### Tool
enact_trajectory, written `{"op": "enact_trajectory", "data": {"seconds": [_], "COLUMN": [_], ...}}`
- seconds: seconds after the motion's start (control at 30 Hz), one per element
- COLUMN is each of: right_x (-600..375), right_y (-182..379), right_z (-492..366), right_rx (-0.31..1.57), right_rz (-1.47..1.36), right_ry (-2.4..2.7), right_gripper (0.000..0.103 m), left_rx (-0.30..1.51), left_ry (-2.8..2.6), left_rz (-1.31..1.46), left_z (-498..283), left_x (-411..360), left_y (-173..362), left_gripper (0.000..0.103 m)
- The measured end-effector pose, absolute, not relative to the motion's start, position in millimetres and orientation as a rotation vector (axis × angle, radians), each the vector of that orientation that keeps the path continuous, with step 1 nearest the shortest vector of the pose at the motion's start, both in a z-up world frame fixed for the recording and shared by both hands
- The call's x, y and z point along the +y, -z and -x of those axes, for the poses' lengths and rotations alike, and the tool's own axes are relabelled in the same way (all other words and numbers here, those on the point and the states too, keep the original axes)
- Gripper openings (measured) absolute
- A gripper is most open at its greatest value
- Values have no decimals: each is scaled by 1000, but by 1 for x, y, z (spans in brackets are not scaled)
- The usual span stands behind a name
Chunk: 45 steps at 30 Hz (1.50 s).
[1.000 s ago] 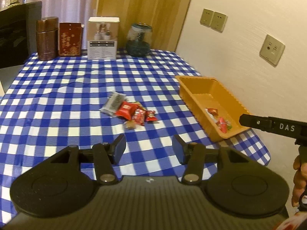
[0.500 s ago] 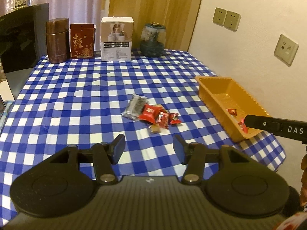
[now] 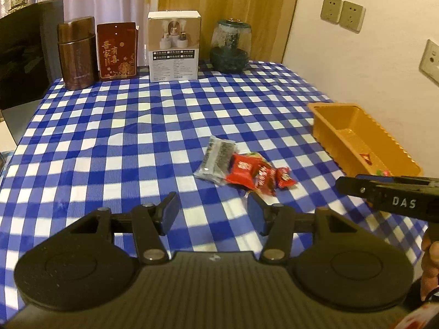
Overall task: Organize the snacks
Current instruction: 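Grasp the clear seaweed packet with the left tool while the right tool grasps a dark red candy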
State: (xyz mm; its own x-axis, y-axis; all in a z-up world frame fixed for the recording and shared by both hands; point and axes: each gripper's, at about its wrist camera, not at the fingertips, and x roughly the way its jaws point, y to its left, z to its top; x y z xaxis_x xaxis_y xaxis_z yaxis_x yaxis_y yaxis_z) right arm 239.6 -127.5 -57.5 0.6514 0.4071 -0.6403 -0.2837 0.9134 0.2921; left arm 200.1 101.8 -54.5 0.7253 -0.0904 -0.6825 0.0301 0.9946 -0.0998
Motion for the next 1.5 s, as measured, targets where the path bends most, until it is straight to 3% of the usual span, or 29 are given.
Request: {"op": "enact_trajectory", "data": {"seconds": [0.43,0.57,0.8,1.07,1.5], "right_x": [-99,-91,-81,-82,-87], "right_y": [99,110,123,116,119], "right_z": [-306,-322,-333,-333,-334], "right_rx": [845,876,918,875,903], "right_rz": [-138,-111,-76,-71,-88], "right_ry": [-398,-399,-402,-375,-356], "right_gripper": [40,32,30,23,23], "left_rx": [786,795,821,866,880], "left_ry": [81,92,106,144,203], "left_rz": [64,68,70,47,30], "left_z": [-266,-279,-294,-313,-340], "left_x": [117,118,118,115,99], "left_y": [86,93,102,120,138], "left_gripper": [51,51,51,51,48]}}
